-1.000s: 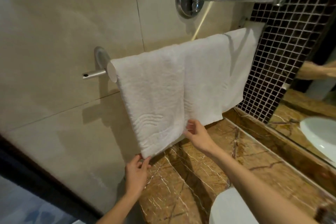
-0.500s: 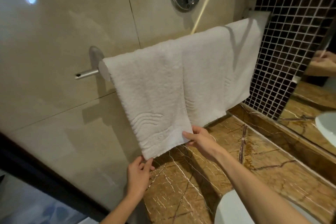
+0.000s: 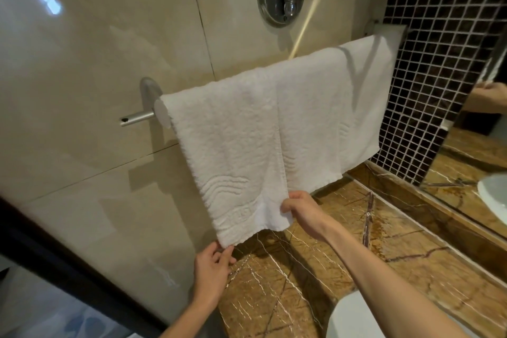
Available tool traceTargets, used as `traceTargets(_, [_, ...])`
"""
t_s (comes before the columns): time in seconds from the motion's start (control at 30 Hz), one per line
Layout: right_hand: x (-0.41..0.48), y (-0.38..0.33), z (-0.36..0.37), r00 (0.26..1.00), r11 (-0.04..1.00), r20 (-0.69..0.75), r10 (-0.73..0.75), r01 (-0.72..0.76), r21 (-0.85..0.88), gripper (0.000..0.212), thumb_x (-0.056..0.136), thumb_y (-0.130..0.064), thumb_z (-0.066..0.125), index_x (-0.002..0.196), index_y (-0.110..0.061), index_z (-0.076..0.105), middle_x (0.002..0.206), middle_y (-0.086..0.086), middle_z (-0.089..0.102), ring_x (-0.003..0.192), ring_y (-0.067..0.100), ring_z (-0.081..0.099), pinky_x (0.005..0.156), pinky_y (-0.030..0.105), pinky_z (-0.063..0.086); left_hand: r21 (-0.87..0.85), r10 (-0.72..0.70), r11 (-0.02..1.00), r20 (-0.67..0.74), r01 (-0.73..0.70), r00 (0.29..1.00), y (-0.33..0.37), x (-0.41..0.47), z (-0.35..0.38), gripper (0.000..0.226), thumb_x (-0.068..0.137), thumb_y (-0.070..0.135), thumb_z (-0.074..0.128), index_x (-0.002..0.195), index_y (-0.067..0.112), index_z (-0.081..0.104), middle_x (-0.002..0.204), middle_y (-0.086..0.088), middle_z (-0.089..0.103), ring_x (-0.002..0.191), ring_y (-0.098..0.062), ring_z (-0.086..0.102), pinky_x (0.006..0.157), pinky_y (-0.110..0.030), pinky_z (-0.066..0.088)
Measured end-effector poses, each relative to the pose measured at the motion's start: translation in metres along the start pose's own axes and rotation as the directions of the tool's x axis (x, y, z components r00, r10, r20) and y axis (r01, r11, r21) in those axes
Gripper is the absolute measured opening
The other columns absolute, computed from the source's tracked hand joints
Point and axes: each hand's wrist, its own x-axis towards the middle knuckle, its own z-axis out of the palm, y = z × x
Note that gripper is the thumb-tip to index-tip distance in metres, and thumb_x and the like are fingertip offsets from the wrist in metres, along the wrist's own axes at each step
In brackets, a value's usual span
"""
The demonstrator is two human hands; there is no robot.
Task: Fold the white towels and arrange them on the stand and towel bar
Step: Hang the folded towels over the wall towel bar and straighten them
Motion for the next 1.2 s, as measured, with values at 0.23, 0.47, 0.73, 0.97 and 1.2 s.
traceTargets(0.23, [-0.004,0.007,-0.005,0.995,0.996,-0.100,0.008,-0.017,-0.083,0.017,0.084,-0.014,0.067,0.100,-0.011,0.070,0.108,-0.003,0.072,0.104,0.012,0.065,0.096,0.029,0.044,0.025,-0.016,1.000,-0.016,0.016,1.000,-0.002,0.005,-0.003,0.013,0.090,0.006,0.060,0.088,0.019,0.063,0.068,-0.012,0.066,0.053,-0.010,0.057,0.046,-0.024,0.046])
traceTargets(0.47, [-0.020,0.001,-0.015,0.999,0.980,-0.045,-0.006,-0.003,-0.201,0.007,0.085,-0.016,0.069,0.090,-0.013,0.074,0.098,-0.003,0.075,0.092,0.013,0.070,0.090,0.033,0.050,0.024,-0.025,0.999,-0.008,0.025,1.000,-0.004,0.007,0.000,0.010,0.090,0.007,0.060,0.089,0.016,0.063,0.067,-0.009,0.067,0.055,-0.017,0.057,0.048,-0.031,0.045])
traceTargets(0.73, [-0.045,-0.005,-0.026,0.995,0.972,0.095,0.031,-0.008,-0.234,0.016,0.090,-0.008,0.062,0.087,-0.017,0.074,0.081,-0.011,0.073,0.061,-0.006,0.060,0.063,0.008,0.047,0.035,-0.013,0.999,0.010,0.012,1.000,-0.001,0.006,-0.001,0.016,0.091,0.002,0.058,0.089,0.016,0.064,0.080,-0.012,0.068,0.065,-0.011,0.063,0.049,-0.024,0.049])
traceTargets(0.97, [-0.044,0.001,-0.029,0.998,0.967,-0.035,-0.044,0.034,-0.252,0.014,0.084,-0.005,0.067,0.090,-0.014,0.075,0.092,-0.008,0.075,0.080,0.007,0.070,0.066,0.016,0.054,0.037,-0.012,0.999,0.037,0.011,0.999,0.000,0.003,0.004,0.014,0.089,-0.002,0.058,0.091,0.010,0.066,0.075,-0.008,0.068,0.056,-0.008,0.060,0.047,-0.021,0.049])
traceTargets(1.2, [-0.043,0.003,-0.021,0.987,0.977,-0.127,-0.100,0.073,-0.198,0.018,0.084,-0.002,0.067,0.084,-0.018,0.074,0.088,-0.007,0.076,0.074,0.012,0.071,0.063,0.017,0.054,-0.068,-0.005,0.998,0.000,0.005,1.000,-0.004,-0.002,0.008,0.016,0.086,0.001,0.064,0.096,0.011,0.059,0.085,-0.008,0.070,0.065,-0.016,0.065,0.050,-0.025,0.052])
